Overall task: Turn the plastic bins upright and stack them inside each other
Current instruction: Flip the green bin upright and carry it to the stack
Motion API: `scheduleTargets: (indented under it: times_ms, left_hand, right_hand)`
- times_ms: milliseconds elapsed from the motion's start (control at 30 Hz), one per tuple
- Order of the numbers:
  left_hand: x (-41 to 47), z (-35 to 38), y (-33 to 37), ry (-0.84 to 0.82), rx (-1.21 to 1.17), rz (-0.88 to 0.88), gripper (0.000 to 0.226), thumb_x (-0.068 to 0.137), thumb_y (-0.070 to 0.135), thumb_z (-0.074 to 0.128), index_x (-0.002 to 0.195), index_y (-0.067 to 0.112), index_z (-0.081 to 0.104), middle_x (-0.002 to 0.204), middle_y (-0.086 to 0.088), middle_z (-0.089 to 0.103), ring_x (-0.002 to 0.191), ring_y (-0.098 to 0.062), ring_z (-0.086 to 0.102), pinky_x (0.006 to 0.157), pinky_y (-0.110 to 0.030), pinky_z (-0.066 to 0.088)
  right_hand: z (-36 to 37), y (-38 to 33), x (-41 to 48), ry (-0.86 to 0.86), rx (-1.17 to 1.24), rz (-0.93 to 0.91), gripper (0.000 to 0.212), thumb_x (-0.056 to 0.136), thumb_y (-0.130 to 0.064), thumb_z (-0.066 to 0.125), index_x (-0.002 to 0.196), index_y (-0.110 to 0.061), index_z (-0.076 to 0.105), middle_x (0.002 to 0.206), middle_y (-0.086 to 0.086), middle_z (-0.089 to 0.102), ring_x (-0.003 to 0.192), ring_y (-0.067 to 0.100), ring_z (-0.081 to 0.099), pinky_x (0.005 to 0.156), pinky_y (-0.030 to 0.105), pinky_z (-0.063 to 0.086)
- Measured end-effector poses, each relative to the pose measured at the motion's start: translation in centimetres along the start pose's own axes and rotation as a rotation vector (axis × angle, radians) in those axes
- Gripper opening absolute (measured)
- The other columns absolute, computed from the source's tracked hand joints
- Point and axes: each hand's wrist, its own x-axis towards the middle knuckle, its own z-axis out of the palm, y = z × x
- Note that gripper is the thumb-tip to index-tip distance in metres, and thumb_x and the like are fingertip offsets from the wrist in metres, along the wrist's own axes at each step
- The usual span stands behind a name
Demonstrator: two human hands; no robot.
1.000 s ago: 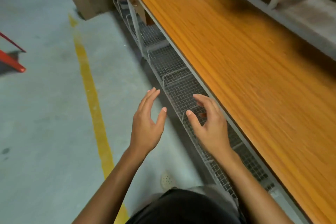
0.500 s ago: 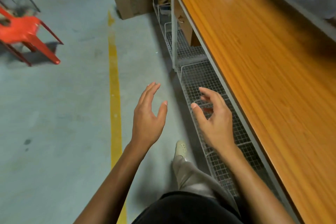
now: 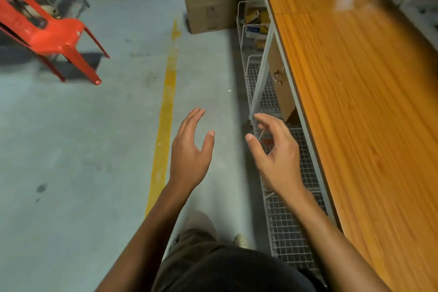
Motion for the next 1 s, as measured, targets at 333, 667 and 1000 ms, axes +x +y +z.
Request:
scheduleTargets:
  times_ms: [333, 667, 1000]
  left_hand:
    - [25.2, 2.9, -8.2, -0.02, -0.051, 0.022, 0.048, 0.092, 0.02, 0.056, 0.14, 0.013, 0.051, 0.145, -0.002, 0.052, 0.137, -0.012, 0.045, 0.113, -0.042, 0.039]
    - [48.8, 5.3, -10.1, -0.19, 0.003, 0.128, 0.048, 0.093, 0.022, 0.056, 0.141, 0.014, 0.05, 0.146, -0.003, 0.052, 0.137, -0.012, 0.044, 0.113, -0.04, 0.039]
    - [71.1, 15.3, -11.5, -0.236, 0.041, 0.161, 0.049, 0.094, 0.024, 0.055, 0.142, 0.016, 0.049, 0.147, -0.001, 0.051, 0.136, -0.012, 0.045, 0.113, -0.039, 0.039]
  right_hand:
    - [9.5, 4.6, 23.1, 0.051, -0.01, 0.025, 0.049, 0.089, -0.039, 0.057, 0.131, -0.015, 0.059, 0.126, 0.0, 0.061, 0.11, 0.004, 0.057, 0.093, 0.022, 0.051]
    - [15.0, 6.3, 44.0, 0.166, -0.014, 0.114, 0.045, 0.09, -0.033, 0.06, 0.132, -0.017, 0.058, 0.128, -0.002, 0.061, 0.113, 0.007, 0.059, 0.087, 0.002, 0.042]
    - [16.3, 14.4, 66.3, 0.249, 0.027, 0.141, 0.044, 0.09, -0.034, 0.059, 0.133, -0.023, 0.056, 0.129, -0.004, 0.061, 0.111, 0.003, 0.058, 0.092, 0.022, 0.049]
